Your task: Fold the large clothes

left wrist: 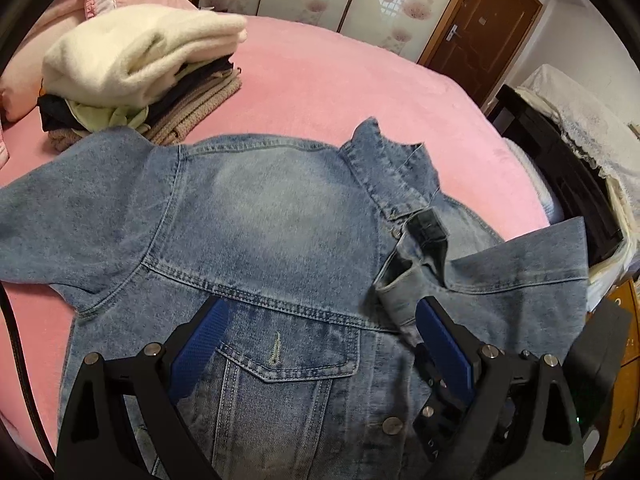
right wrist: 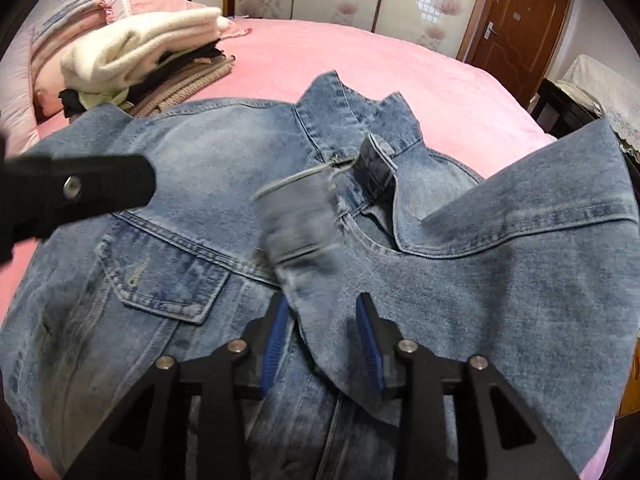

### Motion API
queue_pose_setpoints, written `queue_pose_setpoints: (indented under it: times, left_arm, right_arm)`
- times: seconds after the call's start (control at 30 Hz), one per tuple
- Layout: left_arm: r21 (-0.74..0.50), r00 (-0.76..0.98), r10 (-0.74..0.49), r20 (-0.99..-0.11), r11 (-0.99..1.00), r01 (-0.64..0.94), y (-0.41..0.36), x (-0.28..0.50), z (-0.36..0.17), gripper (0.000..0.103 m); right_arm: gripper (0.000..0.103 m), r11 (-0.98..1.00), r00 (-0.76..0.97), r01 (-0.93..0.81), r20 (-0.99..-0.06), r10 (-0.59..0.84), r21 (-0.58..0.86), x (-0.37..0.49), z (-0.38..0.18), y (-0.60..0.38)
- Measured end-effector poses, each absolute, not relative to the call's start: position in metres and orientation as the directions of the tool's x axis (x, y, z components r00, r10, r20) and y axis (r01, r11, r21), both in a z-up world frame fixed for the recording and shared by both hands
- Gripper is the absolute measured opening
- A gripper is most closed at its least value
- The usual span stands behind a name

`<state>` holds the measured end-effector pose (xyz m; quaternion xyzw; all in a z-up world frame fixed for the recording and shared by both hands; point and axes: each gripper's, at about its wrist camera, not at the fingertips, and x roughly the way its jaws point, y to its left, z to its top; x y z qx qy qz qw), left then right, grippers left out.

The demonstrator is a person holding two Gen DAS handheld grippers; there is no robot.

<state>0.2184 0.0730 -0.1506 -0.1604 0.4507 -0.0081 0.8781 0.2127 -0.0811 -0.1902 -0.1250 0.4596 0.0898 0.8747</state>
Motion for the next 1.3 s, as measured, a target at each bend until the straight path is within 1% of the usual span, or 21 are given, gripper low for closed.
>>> queue_pose_setpoints:
  times: [0.4,0.5,0.63,0.73,0.8,1.03,1.13,1.3]
  left_arm:
    - [-0.314,0.648,-0.184,-0.739,0.945,-0.090,0.071,0.204,-0.112,0.095]
    - [-0.329,0.645,-0.202,-0.737,0.941,-0.081,0.069,0.202,-0.110,0.095]
    - [-0.303,0.637,-0.192,-0.746,0.950,-0.070,0.061,0.204,-0.112,0.095]
    - [-0.301,0.630,-0.202,-0.750,0.952,-0.053,0.056,0.204,-0.116,0.095]
    - [-0.315,0.617,-0.226,-0.754,0.948,-0.038,0.054,0.205,-0.122,0.095]
    - [-0.391,0.576,-0.315,-0.754,0.920,-0.010,0.050,0.213,-0.145,0.095]
    - [-0.421,0.546,-0.343,-0.764,0.907,-0.018,0.046,0.220,-0.160,0.095]
    - [-0.437,0.490,-0.382,-0.784,0.899,0.002,0.030,0.241,-0.187,0.095]
  right_arm:
    - [0.038,0.958,0.645,-0.271,-0.757,0.106,-0.097,0.183,-0.131,-0.092]
    - [0.038,0.965,0.661,-0.254,-0.740,0.124,-0.066,0.176,-0.116,-0.104]
    - [0.039,0.975,0.692,-0.222,-0.708,0.143,-0.020,0.166,-0.096,-0.126]
    - [0.042,0.982,0.709,-0.189,-0.689,0.151,0.021,0.160,-0.086,-0.144]
    - [0.043,0.985,0.718,-0.167,-0.679,0.150,0.042,0.156,-0.082,-0.156]
    - [0.044,0.994,0.742,-0.059,-0.662,0.105,0.092,0.144,-0.090,-0.204]
    - [0.044,0.996,0.735,-0.016,-0.675,0.068,0.083,0.141,-0.104,-0.222]
    - [0.044,0.989,0.710,0.066,-0.703,0.044,0.129,0.136,-0.125,-0.261]
